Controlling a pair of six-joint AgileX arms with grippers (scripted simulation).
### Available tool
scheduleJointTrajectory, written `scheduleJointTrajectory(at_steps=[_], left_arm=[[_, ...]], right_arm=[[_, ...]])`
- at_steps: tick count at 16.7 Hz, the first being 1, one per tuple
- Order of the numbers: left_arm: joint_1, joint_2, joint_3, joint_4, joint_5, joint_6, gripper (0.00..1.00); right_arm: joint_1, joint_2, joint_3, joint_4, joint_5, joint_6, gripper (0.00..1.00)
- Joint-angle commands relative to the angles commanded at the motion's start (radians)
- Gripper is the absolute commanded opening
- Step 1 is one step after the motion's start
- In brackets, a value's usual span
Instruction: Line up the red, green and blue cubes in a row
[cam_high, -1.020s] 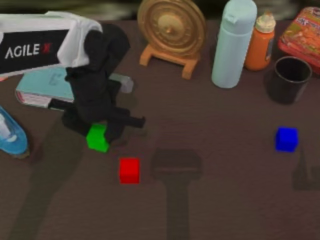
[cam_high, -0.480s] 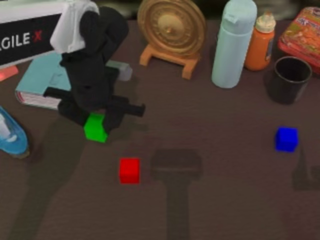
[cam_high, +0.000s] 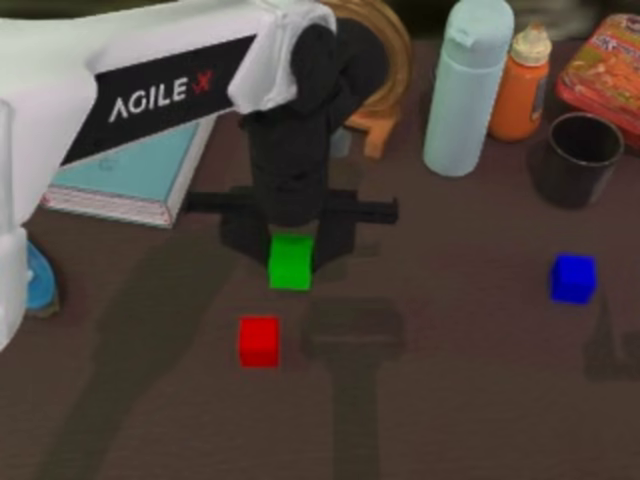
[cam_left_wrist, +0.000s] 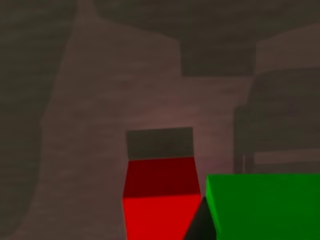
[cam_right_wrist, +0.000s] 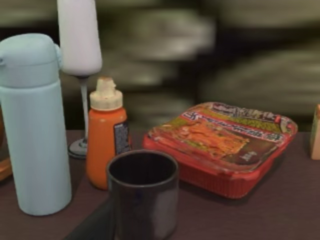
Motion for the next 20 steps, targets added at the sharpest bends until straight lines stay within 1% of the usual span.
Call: scheduleJointTrajectory(at_steps=[3, 6, 12, 20], left_arm=[[-0.086, 0.037, 0.083, -0.041, -0.001, -0.159, 0.0], [-0.132, 0.054, 0.126, -0.06, -0.002, -0.23, 0.0], [-0.129, 0.053, 0.113, -0.042, -0.001, -0.231, 0.0], [-0.133, 0.108, -0.059, 0.18, -0.001, -0.232, 0.0]], right_arm=[[0.0, 0.0, 0.0, 0.0, 0.0, 0.0, 1.0], [0.0, 0.0, 0.0, 0.0, 0.0, 0.0, 1.0], [0.0, 0.0, 0.0, 0.0, 0.0, 0.0, 1.0], [0.0, 0.0, 0.0, 0.0, 0.0, 0.0, 1.0]])
